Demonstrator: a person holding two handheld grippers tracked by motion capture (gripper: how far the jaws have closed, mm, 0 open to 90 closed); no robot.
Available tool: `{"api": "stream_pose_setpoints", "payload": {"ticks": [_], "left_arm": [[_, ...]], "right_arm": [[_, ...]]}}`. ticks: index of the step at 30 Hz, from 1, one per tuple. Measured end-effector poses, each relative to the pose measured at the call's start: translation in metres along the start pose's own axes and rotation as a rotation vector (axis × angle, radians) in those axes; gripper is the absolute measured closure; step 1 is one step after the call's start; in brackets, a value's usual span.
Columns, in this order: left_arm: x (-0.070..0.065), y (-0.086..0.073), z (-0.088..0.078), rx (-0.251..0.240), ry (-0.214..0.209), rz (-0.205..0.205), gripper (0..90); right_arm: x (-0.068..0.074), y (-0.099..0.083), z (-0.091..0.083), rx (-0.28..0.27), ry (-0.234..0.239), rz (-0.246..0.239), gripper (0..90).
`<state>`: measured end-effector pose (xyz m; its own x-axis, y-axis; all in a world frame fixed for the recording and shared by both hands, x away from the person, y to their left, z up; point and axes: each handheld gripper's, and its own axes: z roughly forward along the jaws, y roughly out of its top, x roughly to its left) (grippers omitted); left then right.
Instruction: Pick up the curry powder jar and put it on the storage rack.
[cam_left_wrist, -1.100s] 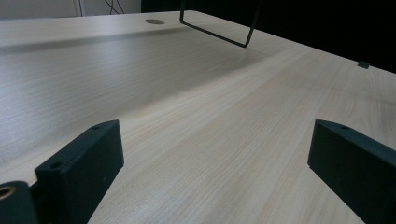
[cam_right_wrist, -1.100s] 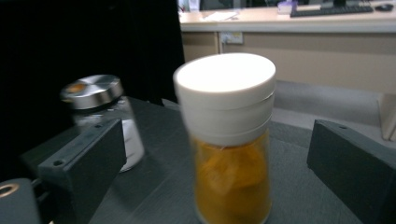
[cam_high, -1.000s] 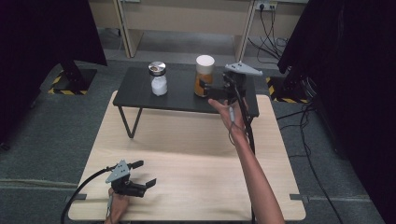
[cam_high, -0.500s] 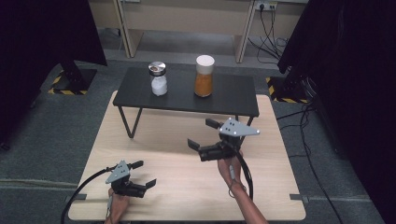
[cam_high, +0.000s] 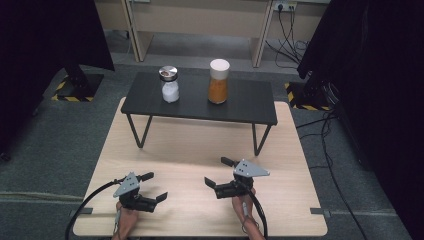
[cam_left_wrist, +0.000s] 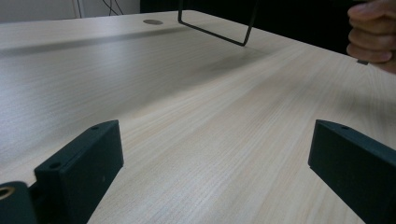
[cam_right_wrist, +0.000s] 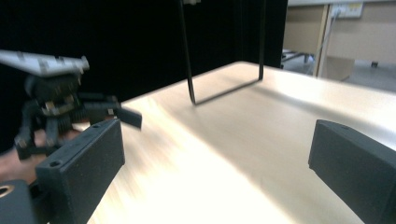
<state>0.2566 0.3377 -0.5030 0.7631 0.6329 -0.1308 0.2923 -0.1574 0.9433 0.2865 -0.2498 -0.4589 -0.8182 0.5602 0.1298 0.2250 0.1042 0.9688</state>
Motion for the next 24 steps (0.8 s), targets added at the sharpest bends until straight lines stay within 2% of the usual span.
{"api": "stream_pose_setpoints", "payload": {"ticks": [3, 8, 10, 14, 17, 24], "left_arm": [[-0.001, 0.001, 0.001, 0.004, 0.0, 0.006, 2.2], [-0.001, 0.001, 0.001, 0.004, 0.0, 0.005, 2.2], [-0.001, 0.001, 0.001, 0.006, 0.001, 0.007, 2.2], [-0.005, 0.005, 0.003, 0.03, 0.005, 0.042, 2.2], [-0.006, 0.008, 0.005, 0.046, 0.002, 0.05, 2.2], [-0.005, 0.009, 0.005, 0.055, 0.004, 0.047, 2.1]], "right_arm": [[0.003, -0.015, 0.002, 0.023, -0.021, -0.019, 3.4], [0.005, -0.025, 0.003, 0.062, -0.048, -0.007, 3.4], [0.009, -0.031, 0.005, 0.077, -0.076, -0.006, 3.4], [0.015, -0.039, 0.008, 0.084, -0.114, -0.025, 3.4], [0.015, -0.039, 0.009, 0.093, -0.123, -0.014, 3.4], [0.02, -0.034, 0.014, 0.141, -0.134, -0.037, 3.5]]}}
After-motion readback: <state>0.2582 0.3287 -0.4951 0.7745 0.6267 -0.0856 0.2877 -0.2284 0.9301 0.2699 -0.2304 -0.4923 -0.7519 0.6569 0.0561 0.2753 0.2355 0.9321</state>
